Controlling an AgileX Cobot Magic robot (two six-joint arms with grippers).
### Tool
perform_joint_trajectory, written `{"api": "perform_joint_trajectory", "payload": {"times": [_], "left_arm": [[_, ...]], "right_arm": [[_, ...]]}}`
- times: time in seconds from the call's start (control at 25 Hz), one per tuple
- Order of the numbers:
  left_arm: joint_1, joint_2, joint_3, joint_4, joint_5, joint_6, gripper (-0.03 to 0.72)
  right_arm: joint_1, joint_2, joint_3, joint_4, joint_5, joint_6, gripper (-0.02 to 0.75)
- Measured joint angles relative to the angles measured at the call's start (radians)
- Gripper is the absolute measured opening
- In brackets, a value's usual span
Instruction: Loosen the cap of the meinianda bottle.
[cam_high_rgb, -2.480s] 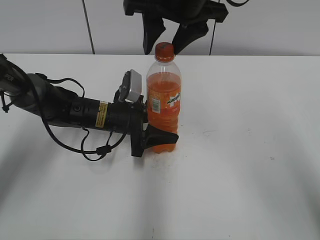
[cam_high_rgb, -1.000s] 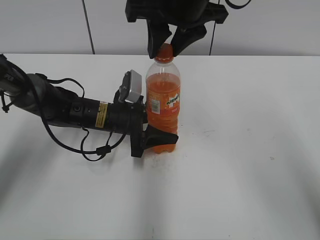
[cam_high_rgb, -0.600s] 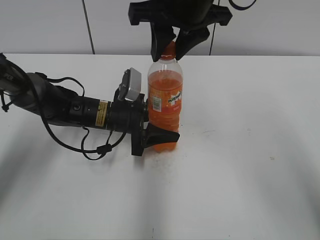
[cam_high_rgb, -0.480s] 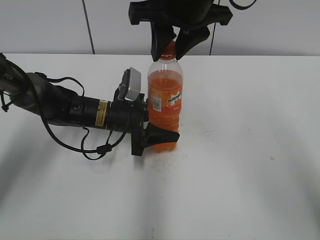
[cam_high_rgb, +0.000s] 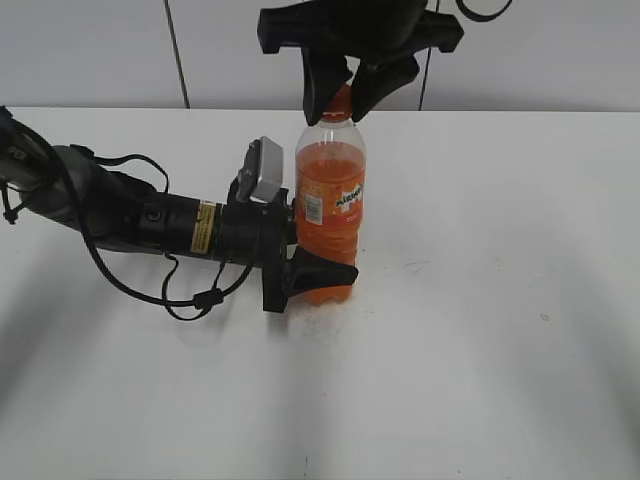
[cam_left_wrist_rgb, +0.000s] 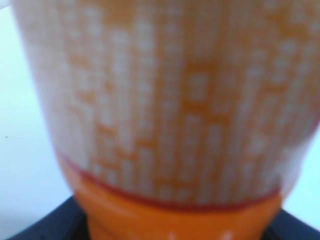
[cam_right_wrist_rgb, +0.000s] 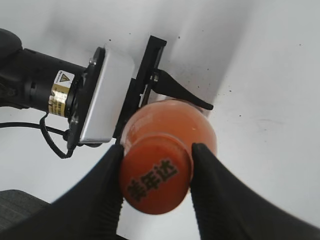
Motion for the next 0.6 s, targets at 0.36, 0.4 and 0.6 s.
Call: {"api": "perform_joint_trajectory", "payload": {"times": [0.36, 0.4, 0.6], "left_arm": [[0.000, 0.001, 0.000, 0.004, 0.023, 0.000, 0.400], [0.000, 0.001, 0.000, 0.004, 0.024, 0.000, 0.400], [0.000, 0.001, 0.000, 0.004, 0.024, 0.000, 0.400]], "right_arm": [[0.000, 0.006, 0.000, 0.003, 0.000, -0.002, 0.384], [0.000, 0.006, 0.000, 0.005, 0.000, -0.002, 0.417], [0.000, 0.006, 0.000, 0.008, 0.000, -0.002, 0.474]]}}
